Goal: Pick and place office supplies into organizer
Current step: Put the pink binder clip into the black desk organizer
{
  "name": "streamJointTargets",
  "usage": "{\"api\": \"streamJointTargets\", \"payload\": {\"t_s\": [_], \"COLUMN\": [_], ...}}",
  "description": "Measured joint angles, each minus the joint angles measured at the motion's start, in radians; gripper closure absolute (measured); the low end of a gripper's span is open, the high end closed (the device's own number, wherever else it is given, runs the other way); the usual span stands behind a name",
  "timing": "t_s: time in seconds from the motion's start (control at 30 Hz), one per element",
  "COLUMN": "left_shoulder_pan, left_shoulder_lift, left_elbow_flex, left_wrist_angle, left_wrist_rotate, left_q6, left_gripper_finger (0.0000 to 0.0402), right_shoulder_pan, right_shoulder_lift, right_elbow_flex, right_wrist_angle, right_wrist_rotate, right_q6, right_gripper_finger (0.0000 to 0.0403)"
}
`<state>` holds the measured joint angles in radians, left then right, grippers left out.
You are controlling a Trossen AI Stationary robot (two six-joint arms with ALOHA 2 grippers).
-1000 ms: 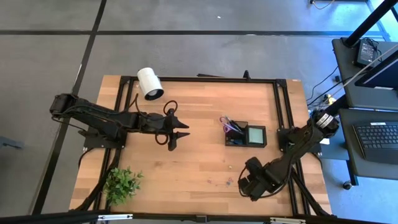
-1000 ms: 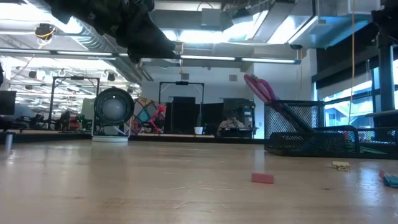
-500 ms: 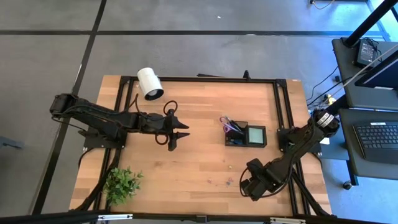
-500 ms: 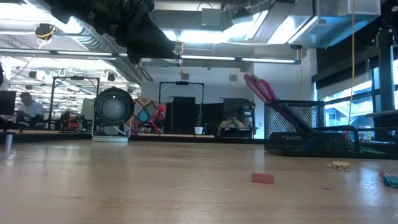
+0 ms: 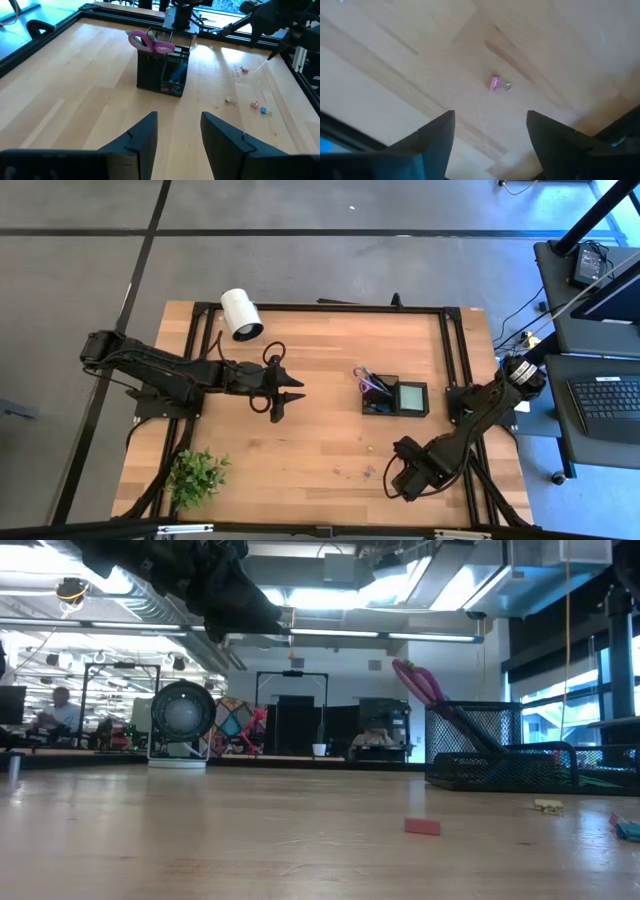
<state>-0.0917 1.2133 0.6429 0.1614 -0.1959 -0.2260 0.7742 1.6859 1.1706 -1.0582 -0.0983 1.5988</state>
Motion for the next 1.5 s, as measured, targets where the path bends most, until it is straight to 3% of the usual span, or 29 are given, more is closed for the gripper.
{"api": "streamJointTargets", "payload": {"t_s": [0.2,0.4,0.73,1.5], "left_shoulder_pan": [0.0,0.0,0.0,0.0], "left_shoulder_lift": [0.0,0.0,0.0,0.0], "left_elbow_flex": [0.0,0.0,0.0,0.0], "left_wrist_angle": [0.0,0.0,-0.001,-0.004], "left_wrist_rotate": [0.0,0.0,0.0,-0.004], "left_q6": [0.0,0.001,0.003,-0.026], "left_gripper_finger": [0.0258,0.0258,0.0258,0.0258], "right_shoulder_pan": [-0.002,0.005,0.008,0.035], "right_shoulder_lift": [0.0,0.0,0.0,0.001], "right_elbow_flex": [0.0,0.0,0.0,-0.224], "right_wrist_angle": [0.029,0.036,0.051,0.292], "right_wrist_rotate": [0.075,0.079,0.079,0.018], "right_q6": [-0.148,-0.484,-0.781,-0.973], "right_gripper_finger": [0.0151,0.0151,0.015,0.015]}}
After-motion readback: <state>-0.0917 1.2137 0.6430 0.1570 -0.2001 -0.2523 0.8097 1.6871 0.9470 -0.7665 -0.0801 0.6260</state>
